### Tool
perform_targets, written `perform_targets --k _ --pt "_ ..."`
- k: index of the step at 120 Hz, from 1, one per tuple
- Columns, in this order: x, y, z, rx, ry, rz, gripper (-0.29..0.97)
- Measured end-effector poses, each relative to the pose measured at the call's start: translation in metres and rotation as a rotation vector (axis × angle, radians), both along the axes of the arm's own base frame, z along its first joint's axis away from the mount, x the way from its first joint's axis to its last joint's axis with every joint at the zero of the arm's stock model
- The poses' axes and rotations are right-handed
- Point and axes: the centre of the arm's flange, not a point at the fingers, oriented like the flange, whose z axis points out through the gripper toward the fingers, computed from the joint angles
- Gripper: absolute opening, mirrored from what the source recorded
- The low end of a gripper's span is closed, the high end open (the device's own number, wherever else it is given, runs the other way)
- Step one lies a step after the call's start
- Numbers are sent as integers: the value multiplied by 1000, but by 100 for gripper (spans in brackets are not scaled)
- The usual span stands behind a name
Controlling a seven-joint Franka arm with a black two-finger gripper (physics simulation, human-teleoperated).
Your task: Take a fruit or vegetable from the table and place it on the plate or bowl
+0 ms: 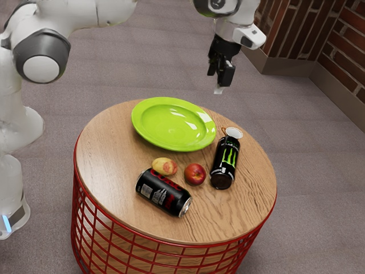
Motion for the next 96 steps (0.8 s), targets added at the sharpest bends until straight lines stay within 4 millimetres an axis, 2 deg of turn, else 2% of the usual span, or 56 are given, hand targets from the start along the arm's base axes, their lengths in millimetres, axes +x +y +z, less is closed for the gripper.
perform_targets --k 4,8,23,32,44,46,51,57,66,70,83,96 --pt "5 12 -12 -23 19 5 66" --pt "8 15 -21 -36 27 -1 66" --pt "18 -21 -41 -56 46 -81 66" --pt "25 -28 -61 -52 75 -95 66" --pt "24 -33 -56 -53 65 -112 66" --pt "21 -34 -53 -55 62 -117 66" --pt "-5 -32 -45 -78 59 -128 66" --pt "-41 -17 -44 -110 62 -126 66" --pt "-79 12 -46 -108 50 -77 66" --pt "-97 8 -44 -88 38 -73 66" --pt "-86 -37 -51 -60 39 -152 66" --pt "-92 -63 -66 -46 19 -179 66"
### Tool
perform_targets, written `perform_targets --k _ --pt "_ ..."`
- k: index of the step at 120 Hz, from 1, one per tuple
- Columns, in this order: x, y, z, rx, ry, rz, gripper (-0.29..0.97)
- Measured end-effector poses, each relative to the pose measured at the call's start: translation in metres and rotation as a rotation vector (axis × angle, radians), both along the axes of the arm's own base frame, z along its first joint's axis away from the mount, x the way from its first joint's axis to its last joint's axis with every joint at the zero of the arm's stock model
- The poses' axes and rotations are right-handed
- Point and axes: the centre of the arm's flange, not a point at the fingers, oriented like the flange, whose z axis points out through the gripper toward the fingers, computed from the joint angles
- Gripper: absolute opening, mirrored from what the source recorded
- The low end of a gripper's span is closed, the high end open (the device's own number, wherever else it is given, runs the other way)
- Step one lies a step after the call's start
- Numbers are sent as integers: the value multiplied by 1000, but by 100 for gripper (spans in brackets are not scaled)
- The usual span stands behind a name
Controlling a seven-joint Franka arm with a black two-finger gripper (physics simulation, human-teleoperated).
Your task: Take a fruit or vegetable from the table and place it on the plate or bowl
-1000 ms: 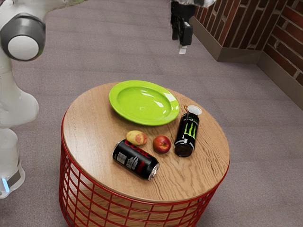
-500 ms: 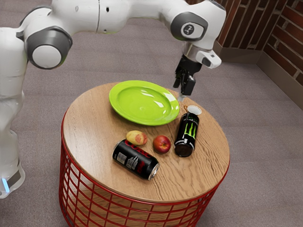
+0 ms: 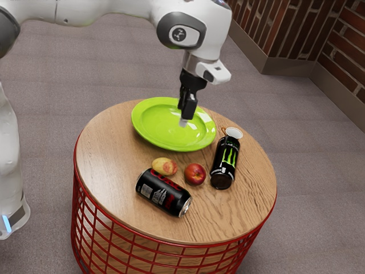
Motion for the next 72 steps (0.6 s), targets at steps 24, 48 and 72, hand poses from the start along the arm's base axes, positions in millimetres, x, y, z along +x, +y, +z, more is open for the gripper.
perform_targets --k 24,48,72 --pt "6 -42 -27 2 -73 -46 66" --pt "15 -62 -64 -6 -82 -55 66" --pt "20 -66 -89 -16 -108 -42 66"
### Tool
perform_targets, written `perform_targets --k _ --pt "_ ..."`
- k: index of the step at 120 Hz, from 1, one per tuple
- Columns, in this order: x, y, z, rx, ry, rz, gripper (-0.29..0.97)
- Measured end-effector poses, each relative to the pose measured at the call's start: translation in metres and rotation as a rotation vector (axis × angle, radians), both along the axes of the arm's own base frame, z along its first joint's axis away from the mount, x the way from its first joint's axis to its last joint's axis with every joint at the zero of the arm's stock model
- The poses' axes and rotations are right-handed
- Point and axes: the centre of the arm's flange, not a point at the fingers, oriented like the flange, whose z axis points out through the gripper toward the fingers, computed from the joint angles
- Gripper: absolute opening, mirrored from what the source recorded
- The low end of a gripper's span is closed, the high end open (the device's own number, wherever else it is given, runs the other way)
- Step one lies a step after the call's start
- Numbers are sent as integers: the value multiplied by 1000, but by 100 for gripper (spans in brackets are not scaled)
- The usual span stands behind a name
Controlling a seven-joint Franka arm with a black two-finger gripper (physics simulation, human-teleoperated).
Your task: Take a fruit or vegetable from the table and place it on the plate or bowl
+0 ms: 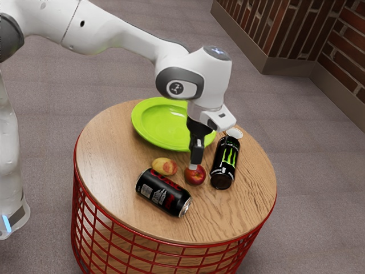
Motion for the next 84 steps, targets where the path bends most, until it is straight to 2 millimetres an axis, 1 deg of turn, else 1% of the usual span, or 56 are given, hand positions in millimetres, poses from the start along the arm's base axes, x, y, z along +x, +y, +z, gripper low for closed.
perform_targets --k 18,34,49,64,84 --pt "6 0 -12 -10 -15 12 66" --pt "13 2 -29 -19 1 23 66" --pt "17 4 -37 -24 8 33 66" --pt "19 6 -41 -27 10 43 66" --pt "27 14 -58 -35 24 62 66"
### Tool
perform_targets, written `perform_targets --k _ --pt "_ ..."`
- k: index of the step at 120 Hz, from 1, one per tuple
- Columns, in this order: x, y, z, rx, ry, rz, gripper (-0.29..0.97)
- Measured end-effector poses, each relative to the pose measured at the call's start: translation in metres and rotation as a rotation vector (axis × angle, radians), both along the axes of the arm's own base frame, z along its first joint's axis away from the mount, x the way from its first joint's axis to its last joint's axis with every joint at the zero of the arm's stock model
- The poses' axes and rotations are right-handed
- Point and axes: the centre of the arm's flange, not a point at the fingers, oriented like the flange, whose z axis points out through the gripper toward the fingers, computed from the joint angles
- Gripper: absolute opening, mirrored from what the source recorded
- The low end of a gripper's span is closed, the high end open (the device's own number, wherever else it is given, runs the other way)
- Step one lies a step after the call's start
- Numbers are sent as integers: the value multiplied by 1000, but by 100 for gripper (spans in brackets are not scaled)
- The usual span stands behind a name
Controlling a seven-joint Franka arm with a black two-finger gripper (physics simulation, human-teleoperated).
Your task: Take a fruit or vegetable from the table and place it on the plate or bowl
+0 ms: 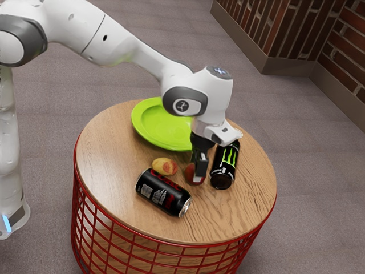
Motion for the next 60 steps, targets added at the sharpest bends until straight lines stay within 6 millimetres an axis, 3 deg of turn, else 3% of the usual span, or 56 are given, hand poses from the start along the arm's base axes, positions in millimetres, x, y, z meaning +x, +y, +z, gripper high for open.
perform_targets --k 28,49,60 --pt "10 11 -13 -10 -1 26 66" --pt "12 0 -24 -21 12 12 86" --pt "10 -1 -23 -17 17 4 80"
